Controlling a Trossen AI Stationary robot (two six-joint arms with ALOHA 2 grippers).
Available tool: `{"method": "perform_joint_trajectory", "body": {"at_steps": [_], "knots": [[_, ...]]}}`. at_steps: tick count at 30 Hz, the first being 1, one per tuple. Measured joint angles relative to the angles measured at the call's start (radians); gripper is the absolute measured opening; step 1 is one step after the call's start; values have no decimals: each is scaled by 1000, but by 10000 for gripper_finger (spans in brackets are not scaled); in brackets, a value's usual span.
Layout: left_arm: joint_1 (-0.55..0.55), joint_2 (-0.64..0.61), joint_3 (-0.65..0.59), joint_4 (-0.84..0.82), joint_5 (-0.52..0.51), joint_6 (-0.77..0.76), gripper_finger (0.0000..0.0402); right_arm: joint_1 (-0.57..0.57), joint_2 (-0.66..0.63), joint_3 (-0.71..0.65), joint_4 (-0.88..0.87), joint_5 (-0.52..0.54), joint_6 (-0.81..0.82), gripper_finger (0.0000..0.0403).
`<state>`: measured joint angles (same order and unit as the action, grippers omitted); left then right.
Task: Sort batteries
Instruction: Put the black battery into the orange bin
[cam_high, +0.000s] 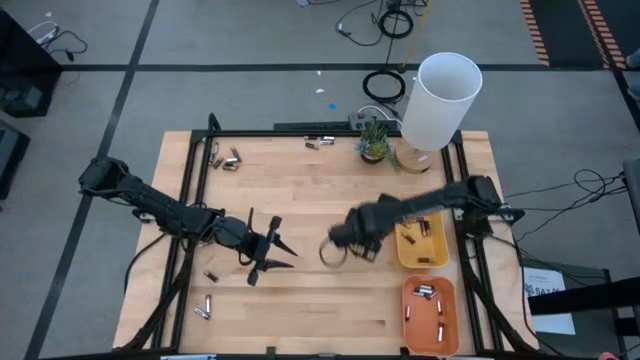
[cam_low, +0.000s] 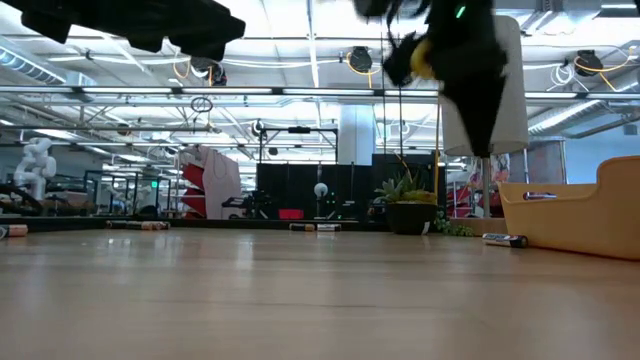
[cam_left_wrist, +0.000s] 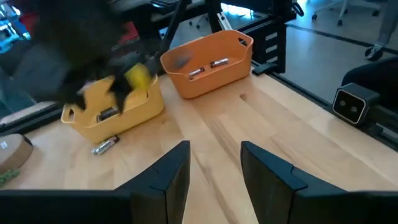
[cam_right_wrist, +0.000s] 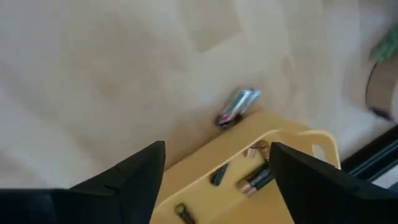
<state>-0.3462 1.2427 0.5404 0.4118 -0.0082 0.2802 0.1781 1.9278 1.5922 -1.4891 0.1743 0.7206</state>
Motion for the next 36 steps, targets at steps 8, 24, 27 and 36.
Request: {"method": "perform_joint_trajectory", "body": {"at_steps": [8, 24, 27, 36], "knots": [[4, 0, 0, -17, 0, 16, 153, -192, 0, -167, 143, -151, -27, 241], [34, 0, -1, -70, 0, -10, 153, -294, 5, -252, 234, -159, -106, 192], [34, 0, -1, -86, 0, -10, 153, -298, 6, -252, 245, -182, -100, 186], [32, 0, -1, -112, -1, -14, 153, -297, 6, -313, 257, -209, -56, 158]]}}
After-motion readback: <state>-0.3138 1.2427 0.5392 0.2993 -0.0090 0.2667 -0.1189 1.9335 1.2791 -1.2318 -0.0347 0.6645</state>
